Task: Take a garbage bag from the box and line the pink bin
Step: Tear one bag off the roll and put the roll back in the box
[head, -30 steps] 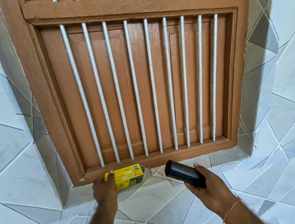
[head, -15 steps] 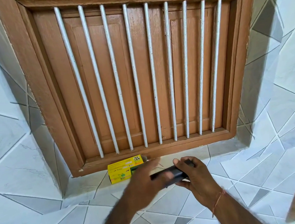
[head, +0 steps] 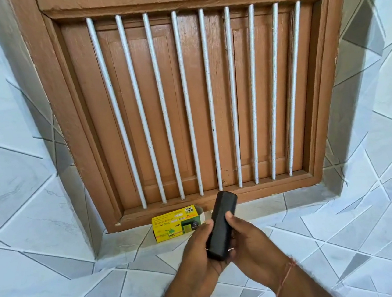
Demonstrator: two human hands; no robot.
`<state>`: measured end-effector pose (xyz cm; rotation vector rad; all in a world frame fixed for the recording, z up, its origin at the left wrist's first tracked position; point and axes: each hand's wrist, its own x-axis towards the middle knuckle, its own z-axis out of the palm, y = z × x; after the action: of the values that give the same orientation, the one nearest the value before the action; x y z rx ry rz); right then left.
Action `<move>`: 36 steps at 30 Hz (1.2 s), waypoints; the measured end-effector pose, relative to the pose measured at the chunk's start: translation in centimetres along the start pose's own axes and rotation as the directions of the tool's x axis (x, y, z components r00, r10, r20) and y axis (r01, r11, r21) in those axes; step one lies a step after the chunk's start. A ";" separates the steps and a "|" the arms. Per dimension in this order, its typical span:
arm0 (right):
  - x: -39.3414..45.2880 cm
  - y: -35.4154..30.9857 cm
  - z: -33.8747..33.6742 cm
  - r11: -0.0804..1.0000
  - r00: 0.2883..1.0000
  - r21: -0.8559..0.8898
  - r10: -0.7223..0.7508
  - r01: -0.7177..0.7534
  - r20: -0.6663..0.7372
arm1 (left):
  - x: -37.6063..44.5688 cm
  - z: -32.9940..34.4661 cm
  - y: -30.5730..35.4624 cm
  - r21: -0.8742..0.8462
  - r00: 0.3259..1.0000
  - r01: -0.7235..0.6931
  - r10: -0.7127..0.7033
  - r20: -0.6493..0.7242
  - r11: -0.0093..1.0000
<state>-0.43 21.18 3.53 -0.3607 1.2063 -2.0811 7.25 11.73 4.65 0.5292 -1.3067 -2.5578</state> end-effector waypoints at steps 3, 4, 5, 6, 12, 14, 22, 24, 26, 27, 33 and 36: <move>0.3 0.5 -0.1 0.997 1.000 0.080 -0.001 0.002 -0.015 | 0.2 0.1 -0.8 0.595 0.943 -0.218 0.324 -0.075 0.773; 0.3 0.6 -0.1 0.994 1.000 0.105 -0.005 0.006 -0.007 | 0.1 0.2 -0.8 0.710 0.909 -0.259 0.414 -0.050 0.655; 0.3 0.7 -0.3 0.993 1.000 0.121 -0.012 0.011 0.002 | -0.2 0.4 -0.7 0.760 0.878 -0.302 0.479 -0.014 0.575; 0.2 0.7 -0.3 0.993 1.000 0.117 -0.020 0.020 0.001 | -0.5 0.6 -0.7 0.788 0.849 -0.338 0.528 0.019 0.515; 0.2 1.2 -0.5 0.997 0.994 0.036 -0.061 0.064 -0.087 | 0.0 0.3 -0.9 0.817 0.815 -0.276 0.574 -0.079 0.506; 0.1 1.3 -0.7 0.998 0.993 0.016 -0.051 0.053 -0.105 | 0.1 0.2 -0.8 0.811 0.819 -0.271 0.567 -0.088 0.518; -0.3 1.5 -1.1 0.999 0.994 0.017 -0.031 0.033 -0.108 | -0.6 1.1 -1.2 0.800 0.862 -0.232 0.498 -0.094 0.553; -0.3 1.6 -1.3 0.999 0.996 0.032 -0.011 0.014 -0.086 | -0.9 1.2 -1.2 0.789 0.869 -0.234 0.486 -0.092 0.568; -0.3 1.6 -1.3 1.000 0.996 0.021 -0.006 0.008 -0.089 | -1.1 1.2 -1.2 0.788 0.871 -0.235 0.484 -0.090 0.570; -0.3 1.7 -1.2 1.000 0.995 0.005 -0.006 0.007 -0.101 | -1.1 1.3 -1.2 0.788 0.870 -0.230 0.484 -0.097 0.571; -0.2 1.8 -0.5 0.991 0.979 -0.134 -0.039 0.012 -0.198 | -1.1 0.9 -0.9 0.740 0.888 -0.211 0.442 -0.129 0.639; 0.0 1.8 -0.5 0.993 0.987 -0.119 -0.017 -0.003 -0.162 | -0.8 0.8 -0.8 0.747 0.897 -0.186 0.420 -0.136 0.638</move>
<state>0.05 20.93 1.80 -0.2529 1.4311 -2.0827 7.65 13.10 4.59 0.7073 -2.0500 -1.5245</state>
